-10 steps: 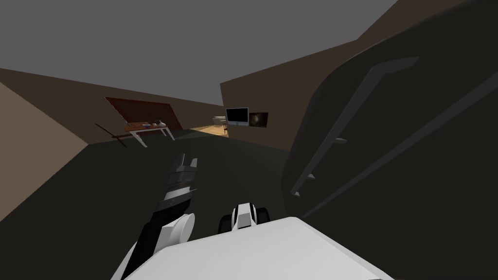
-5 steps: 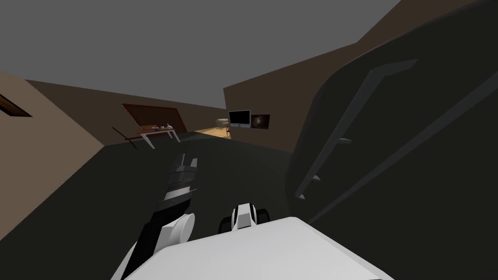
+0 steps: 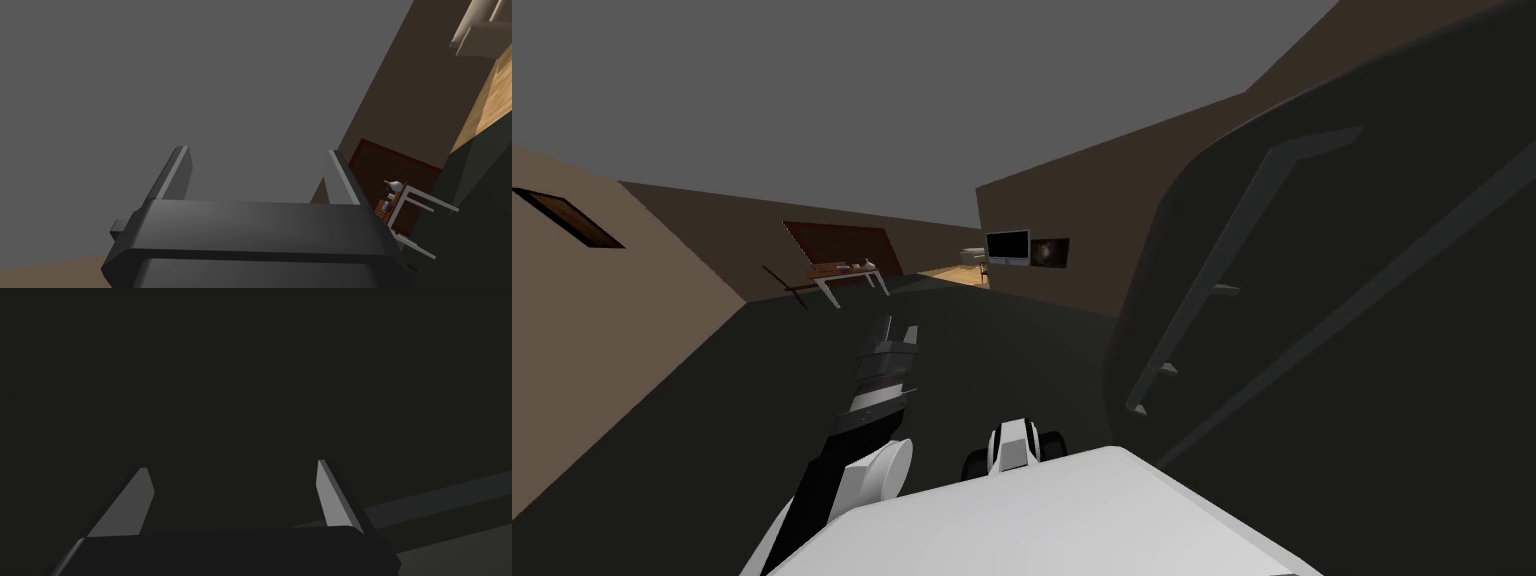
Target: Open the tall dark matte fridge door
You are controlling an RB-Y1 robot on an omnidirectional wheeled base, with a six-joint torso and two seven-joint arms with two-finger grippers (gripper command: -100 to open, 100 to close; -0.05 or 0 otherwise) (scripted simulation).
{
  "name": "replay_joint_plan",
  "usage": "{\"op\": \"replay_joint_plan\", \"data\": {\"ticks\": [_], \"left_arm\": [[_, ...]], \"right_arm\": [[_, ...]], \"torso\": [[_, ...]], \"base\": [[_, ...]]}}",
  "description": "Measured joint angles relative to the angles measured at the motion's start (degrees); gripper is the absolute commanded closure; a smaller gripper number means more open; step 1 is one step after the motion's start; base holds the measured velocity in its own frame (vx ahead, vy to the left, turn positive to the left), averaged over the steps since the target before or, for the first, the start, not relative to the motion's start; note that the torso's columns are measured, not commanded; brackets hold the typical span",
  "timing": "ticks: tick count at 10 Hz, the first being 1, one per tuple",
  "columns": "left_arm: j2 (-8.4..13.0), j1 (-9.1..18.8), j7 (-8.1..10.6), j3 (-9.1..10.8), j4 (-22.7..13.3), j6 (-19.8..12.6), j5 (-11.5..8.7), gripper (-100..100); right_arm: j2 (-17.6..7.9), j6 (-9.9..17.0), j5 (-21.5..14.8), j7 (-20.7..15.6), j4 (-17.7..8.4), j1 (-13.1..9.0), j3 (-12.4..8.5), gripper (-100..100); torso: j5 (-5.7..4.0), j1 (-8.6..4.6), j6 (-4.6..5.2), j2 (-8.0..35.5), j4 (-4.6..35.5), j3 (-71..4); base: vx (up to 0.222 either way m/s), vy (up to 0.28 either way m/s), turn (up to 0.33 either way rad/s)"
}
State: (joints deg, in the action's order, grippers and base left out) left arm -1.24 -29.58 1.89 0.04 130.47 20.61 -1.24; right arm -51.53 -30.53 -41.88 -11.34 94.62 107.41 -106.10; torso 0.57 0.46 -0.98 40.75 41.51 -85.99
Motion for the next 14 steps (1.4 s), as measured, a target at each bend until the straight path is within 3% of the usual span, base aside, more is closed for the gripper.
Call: {"op": "replay_joint_plan", "data": {"ticks": [3,9,11,12,13,14], "left_arm": [[0.0,0.0,0.00,0.00,0.0,0.0,0.0,0],[0.0,0.0,0.00,0.00,0.0,0.0,0.0,0],[0.0,0.0,0.00,0.00,0.0,0.0,0.0,0],[0.0,0.0,0.00,0.00,0.0,0.0,0.0,0],[0.0,0.0,0.00,0.00,0.0,0.0,0.0,0],[0.0,0.0,0.00,0.00,0.0,0.0,0.0,0]], "right_arm": [[-1.6,0.2,-1.1,0.2,-0.8,2.2,-3.8,-100],[-3.0,-0.7,-2.1,-0.8,-1.6,3.2,-10.5,-100],[-3.8,-0.7,-2.1,-0.7,-2.2,3.8,-12.3,-100],[-3.7,-1.3,-2.1,-0.7,-2.1,3.9,-12.2,-100],[-3.6,-1.6,-2.1,-0.7,-1.9,3.9,-12.0,100],[-3.3,-1.5,-2.1,-0.5,-2.4,4.0,-12.2,100]], "torso": [[0.08,0.15,-0.24,-0.4,-0.2,-0.3],[0.11,0.10,-0.30,-0.5,-0.3,-0.5],[-0.07,-0.19,-0.11,-0.3,-0.2,-0.3],[-0.22,-0.48,0.13,0.0,0.0,-0.1],[-0.42,-0.72,0.33,0.3,0.2,0.2],[-0.90,-1.22,0.54,0.4,0.2,0.5]], "base": [[0.014,0.023,0.044],[0.009,0.014,0.024],[-0.006,0.012,-0.019],[-0.031,0.026,-0.071],[0.050,-0.056,0.012],[0.031,-0.036,-0.020]]}}
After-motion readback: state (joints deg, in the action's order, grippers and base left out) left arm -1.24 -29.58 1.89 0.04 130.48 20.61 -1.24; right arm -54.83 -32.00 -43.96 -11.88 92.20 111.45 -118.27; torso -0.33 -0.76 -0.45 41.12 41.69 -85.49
